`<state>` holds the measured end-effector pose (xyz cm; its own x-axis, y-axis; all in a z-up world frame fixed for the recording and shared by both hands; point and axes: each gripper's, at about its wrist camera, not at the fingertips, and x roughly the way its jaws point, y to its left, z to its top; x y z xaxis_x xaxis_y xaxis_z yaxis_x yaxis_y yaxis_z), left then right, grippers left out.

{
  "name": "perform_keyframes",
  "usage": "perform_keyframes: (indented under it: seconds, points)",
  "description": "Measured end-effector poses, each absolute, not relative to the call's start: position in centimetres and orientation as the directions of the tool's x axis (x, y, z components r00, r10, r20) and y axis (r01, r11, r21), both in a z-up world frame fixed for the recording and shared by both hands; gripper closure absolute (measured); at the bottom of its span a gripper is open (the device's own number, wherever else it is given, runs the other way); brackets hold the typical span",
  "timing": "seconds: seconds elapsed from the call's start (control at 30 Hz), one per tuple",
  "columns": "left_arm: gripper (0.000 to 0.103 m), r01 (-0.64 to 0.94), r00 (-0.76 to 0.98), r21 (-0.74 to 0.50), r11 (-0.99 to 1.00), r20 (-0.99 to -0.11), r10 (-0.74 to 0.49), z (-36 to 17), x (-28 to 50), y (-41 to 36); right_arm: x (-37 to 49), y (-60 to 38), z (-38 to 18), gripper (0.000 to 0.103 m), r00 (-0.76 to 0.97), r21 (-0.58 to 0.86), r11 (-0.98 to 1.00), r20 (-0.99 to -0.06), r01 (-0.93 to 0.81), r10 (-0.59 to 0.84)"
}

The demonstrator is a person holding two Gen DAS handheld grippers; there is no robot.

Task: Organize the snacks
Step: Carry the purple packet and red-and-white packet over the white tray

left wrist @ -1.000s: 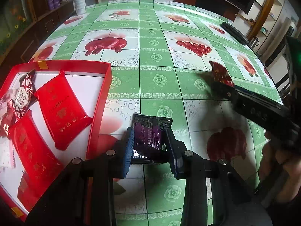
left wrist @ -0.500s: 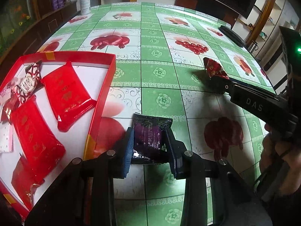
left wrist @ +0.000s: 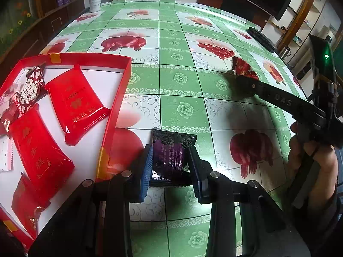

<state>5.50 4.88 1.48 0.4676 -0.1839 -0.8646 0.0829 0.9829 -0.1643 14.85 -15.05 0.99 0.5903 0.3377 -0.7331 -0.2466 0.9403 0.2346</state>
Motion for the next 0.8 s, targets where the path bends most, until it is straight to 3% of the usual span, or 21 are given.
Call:
perform_keyframes:
  seconds: [0.13,0.37,0.8]
  points:
    - [0.071,0.085,0.470,-0.163,0.983,-0.863,-0.184,1.5,5.5,4.9,15.0,-14.8,1.0,0.072,0.608,0.183,0.956,-0.740,-0.230,0.288]
    - [0.073,0.076,0.485,-0.234,0.969,-0.840,-0.241,1.5,5.1,5.8,14.5,-15.7,1.4,0.073,0.595,0.285,0.929,-0.713,-0.237,0.371]
    - [0.075,0.069,0.494,-0.312,0.948,-0.815,-0.304,2.2,4.4,6.3,13.3,-14.3,2.7,0.073,0.594,0.307,0.907,-0.685,-0.287,0.420]
